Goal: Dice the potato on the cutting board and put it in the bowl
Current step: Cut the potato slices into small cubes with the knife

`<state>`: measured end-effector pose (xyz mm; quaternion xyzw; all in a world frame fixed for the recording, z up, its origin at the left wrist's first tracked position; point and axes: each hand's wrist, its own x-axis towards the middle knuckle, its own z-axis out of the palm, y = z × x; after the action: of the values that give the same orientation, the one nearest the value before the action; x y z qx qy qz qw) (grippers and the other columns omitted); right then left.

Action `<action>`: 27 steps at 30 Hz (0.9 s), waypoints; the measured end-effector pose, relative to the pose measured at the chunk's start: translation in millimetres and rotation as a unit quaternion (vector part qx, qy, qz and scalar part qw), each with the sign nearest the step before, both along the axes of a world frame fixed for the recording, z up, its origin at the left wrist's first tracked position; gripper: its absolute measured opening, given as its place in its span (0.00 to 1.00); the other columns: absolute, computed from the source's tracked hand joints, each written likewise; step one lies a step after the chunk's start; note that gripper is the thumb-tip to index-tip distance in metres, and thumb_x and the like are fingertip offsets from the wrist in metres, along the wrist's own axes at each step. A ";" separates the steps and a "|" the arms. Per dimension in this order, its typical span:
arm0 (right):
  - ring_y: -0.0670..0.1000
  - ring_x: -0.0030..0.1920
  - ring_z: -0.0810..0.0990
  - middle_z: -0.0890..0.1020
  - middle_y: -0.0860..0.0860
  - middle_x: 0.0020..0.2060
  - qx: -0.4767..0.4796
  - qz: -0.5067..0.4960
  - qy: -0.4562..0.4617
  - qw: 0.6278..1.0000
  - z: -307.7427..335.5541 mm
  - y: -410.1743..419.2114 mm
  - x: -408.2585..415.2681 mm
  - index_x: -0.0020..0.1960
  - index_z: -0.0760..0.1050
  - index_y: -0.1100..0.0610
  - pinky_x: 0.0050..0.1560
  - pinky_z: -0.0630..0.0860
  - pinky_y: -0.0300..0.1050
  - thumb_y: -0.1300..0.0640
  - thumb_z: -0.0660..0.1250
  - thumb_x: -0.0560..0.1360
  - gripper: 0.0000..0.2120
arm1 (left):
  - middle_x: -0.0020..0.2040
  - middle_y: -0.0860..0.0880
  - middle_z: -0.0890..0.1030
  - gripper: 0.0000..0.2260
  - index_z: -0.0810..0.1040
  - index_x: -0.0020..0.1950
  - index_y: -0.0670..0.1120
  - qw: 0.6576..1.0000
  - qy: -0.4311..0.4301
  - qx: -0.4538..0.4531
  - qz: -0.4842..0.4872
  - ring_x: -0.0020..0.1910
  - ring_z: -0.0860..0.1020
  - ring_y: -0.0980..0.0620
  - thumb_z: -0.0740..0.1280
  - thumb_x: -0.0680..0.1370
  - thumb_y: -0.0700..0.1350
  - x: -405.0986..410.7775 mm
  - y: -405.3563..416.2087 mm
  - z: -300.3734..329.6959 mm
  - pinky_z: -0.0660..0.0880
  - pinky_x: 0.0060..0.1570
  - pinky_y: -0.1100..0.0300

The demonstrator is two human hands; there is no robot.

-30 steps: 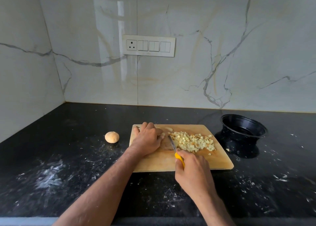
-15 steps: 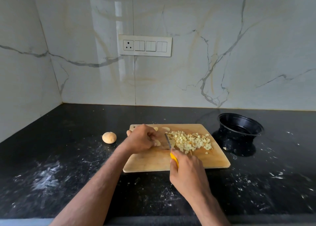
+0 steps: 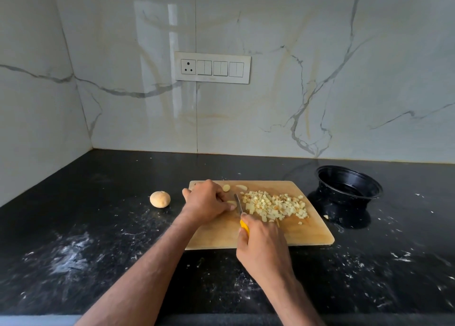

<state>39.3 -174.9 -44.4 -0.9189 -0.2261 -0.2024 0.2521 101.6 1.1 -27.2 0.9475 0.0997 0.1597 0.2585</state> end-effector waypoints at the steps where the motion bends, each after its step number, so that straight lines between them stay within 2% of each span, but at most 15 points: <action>1: 0.46 0.41 0.84 0.86 0.46 0.44 -0.001 0.000 0.000 1.000 -0.6 0.1 -0.1 0.69 0.76 0.50 0.44 0.80 0.38 0.51 0.64 0.80 0.18 | 0.37 0.59 0.81 0.11 0.83 0.38 0.54 1.000 -0.003 -0.006 0.001 0.44 0.74 0.59 0.79 0.69 0.59 0.0 0.1 0.0 0.63 0.58 0.45; 6: 0.45 0.40 0.84 0.86 0.47 0.45 -0.005 0.009 -0.007 1.000 4.7 4.4 2.3 0.69 0.76 0.52 0.42 0.79 0.35 0.52 0.64 0.80 0.18 | 0.45 0.62 0.83 0.03 0.87 0.47 0.56 0.999 0.002 -0.037 -0.020 0.49 0.74 0.58 0.76 0.75 0.51 -0.1 3.5 -0.3 0.61 0.62 0.43; 10: 0.43 0.38 0.83 0.86 0.46 0.44 -0.024 0.013 -0.001 1.000 5.1 8.9 6.7 0.68 0.77 0.52 0.34 0.68 0.26 0.53 0.64 0.81 0.16 | 0.44 0.62 0.84 0.02 0.88 0.47 0.57 0.999 0.003 -0.046 -0.006 0.49 0.73 0.58 0.76 0.75 0.50 0.0 -0.1 -2.1 0.63 0.59 0.45; 13: 0.43 0.41 0.83 0.86 0.46 0.48 -0.030 0.025 0.014 0.999 2.0 10.7 5.1 0.69 0.76 0.53 0.39 0.76 0.30 0.55 0.65 0.81 0.17 | 0.44 0.62 0.84 0.03 0.88 0.47 0.56 0.999 0.006 -0.049 0.005 0.49 0.73 0.58 0.77 0.74 0.50 1.6 -0.8 -2.6 0.62 0.57 0.46; 14: 0.43 0.43 0.83 0.86 0.47 0.49 -0.026 0.026 0.017 0.999 1.6 10.0 4.6 0.69 0.76 0.53 0.40 0.76 0.29 0.55 0.65 0.80 0.17 | 0.44 0.62 0.83 0.03 0.88 0.46 0.56 0.999 0.009 -0.047 0.010 0.49 0.73 0.57 0.77 0.74 0.50 1.9 -1.6 -1.6 0.62 0.58 0.46; 17: 0.43 0.40 0.84 0.86 0.46 0.47 -0.011 0.032 0.024 0.999 0.2 3.9 -0.9 0.67 0.77 0.53 0.34 0.70 0.25 0.56 0.67 0.79 0.17 | 0.45 0.61 0.83 0.03 0.87 0.46 0.55 0.999 0.017 -0.029 0.019 0.48 0.72 0.56 0.77 0.74 0.52 2.7 -3.7 -0.5 0.62 0.58 0.46; 19: 0.42 0.38 0.82 0.85 0.44 0.44 -0.011 0.041 0.035 0.998 -2.1 -2.0 -6.9 0.66 0.78 0.52 0.34 0.73 0.27 0.56 0.67 0.79 0.16 | 0.45 0.61 0.82 0.04 0.87 0.46 0.55 0.999 0.016 -0.024 0.017 0.48 0.71 0.56 0.77 0.74 0.52 2.5 -3.4 -0.8 0.61 0.57 0.47; 22: 0.42 0.40 0.81 0.83 0.43 0.43 -0.009 0.038 0.051 0.998 -1.7 -15.2 -17.6 0.65 0.78 0.50 0.40 0.79 0.33 0.54 0.66 0.80 0.14 | 0.45 0.60 0.83 0.04 0.88 0.47 0.55 0.999 0.012 -0.029 0.008 0.50 0.73 0.55 0.77 0.74 0.52 1.0 -1.8 -3.4 0.62 0.56 0.47; 27: 0.40 0.33 0.78 0.82 0.41 0.38 0.038 0.023 0.034 0.998 9.6 -25.6 -20.2 0.58 0.82 0.51 0.35 0.70 0.26 0.54 0.67 0.78 0.10 | 0.45 0.62 0.85 0.04 0.88 0.47 0.55 0.997 0.021 -0.060 -0.049 0.52 0.77 0.57 0.76 0.75 0.46 -4.6 4.7 -1.7 0.67 0.57 0.46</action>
<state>19.1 -200.5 -34.8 -0.9096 -0.2311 -0.1735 0.2986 96.9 5.8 -28.9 0.9371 0.0679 0.1208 0.3204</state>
